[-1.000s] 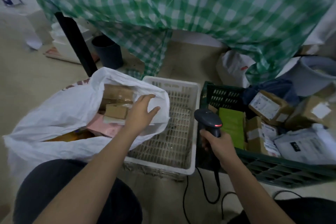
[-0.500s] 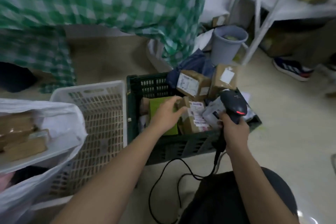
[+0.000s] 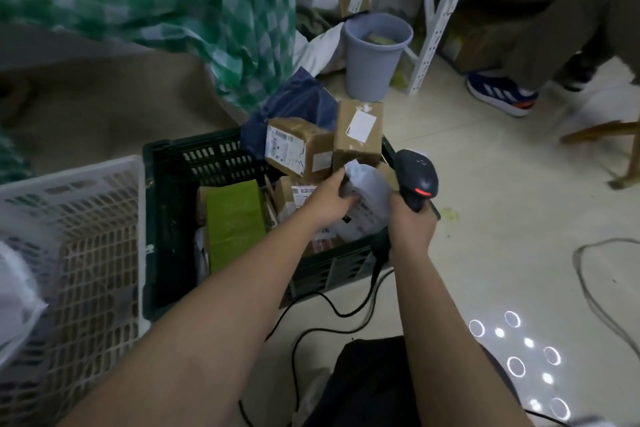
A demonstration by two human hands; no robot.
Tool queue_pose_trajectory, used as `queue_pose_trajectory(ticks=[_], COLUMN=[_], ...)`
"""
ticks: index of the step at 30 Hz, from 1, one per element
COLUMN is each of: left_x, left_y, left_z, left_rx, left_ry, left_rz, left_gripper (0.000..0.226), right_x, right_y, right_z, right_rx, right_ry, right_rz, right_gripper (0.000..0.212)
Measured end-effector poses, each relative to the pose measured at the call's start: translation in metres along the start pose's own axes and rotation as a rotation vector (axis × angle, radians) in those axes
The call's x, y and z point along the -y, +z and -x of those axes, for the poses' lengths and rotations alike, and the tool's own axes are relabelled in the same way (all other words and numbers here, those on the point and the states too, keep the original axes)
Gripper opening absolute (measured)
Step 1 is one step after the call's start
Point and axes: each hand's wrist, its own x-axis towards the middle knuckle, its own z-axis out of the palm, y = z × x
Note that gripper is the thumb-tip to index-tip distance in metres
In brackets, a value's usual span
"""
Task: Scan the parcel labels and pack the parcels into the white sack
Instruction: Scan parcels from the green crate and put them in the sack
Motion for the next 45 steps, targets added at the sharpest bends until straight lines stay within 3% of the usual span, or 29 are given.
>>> queue_pose_trajectory(ticks=[2,6,11,17,20,22,25,27,29,32,36,45], left_x=[0.006,0.020,0.040,0.076,0.104,0.123,0.149,0.162,0.167,0.166,0.168,0.161], left_y=[0.000,-0.029,-0.096,-0.165,-0.181,-0.185,-0.182,-0.178,-0.178,-0.176,-0.175,-0.169], left_z=[-0.002,0.027,0.086,0.165,0.199,0.217,0.238,0.250,0.256,0.258,0.259,0.268], left_rx=[-0.091,-0.260,-0.510,-0.749,-0.845,-0.821,-0.613,-0.534,-0.595,-0.729,-0.751,-0.819], left_ry=[0.003,0.050,0.057,0.000,-0.067,-0.150,-0.267,-0.238,-0.185,-0.249,-0.290,-0.267], left_rz=[0.031,0.139,0.211,0.165,0.188,0.222,0.404,0.445,0.380,0.357,0.380,0.400], left_gripper=[0.040,0.028,0.012,0.015,0.016,0.012,0.023,0.026,0.023,0.018,0.003,0.003], right_x=[0.000,0.011,0.024,0.009,-0.006,-0.017,-0.036,-0.043,-0.046,-0.043,-0.041,-0.053], right_y=[0.003,0.010,0.041,0.096,0.114,0.121,0.126,0.129,0.132,0.126,0.098,0.058], right_z=[0.005,0.022,0.060,0.130,0.161,0.181,0.201,0.208,0.212,0.216,0.226,0.265], right_rx=[0.027,0.135,0.461,0.696,0.805,0.861,0.871,0.842,0.842,0.846,0.812,0.852], right_ry=[-0.015,-0.067,0.050,0.030,0.070,0.113,0.183,0.213,0.213,0.106,-0.061,-0.015], right_rz=[-0.010,-0.045,-0.207,-0.065,0.001,0.038,0.085,0.109,0.121,0.201,0.368,0.495], right_gripper=[0.005,0.015,0.017,0.024,0.013,0.010,0.009,0.011,0.010,0.006,0.011,0.016])
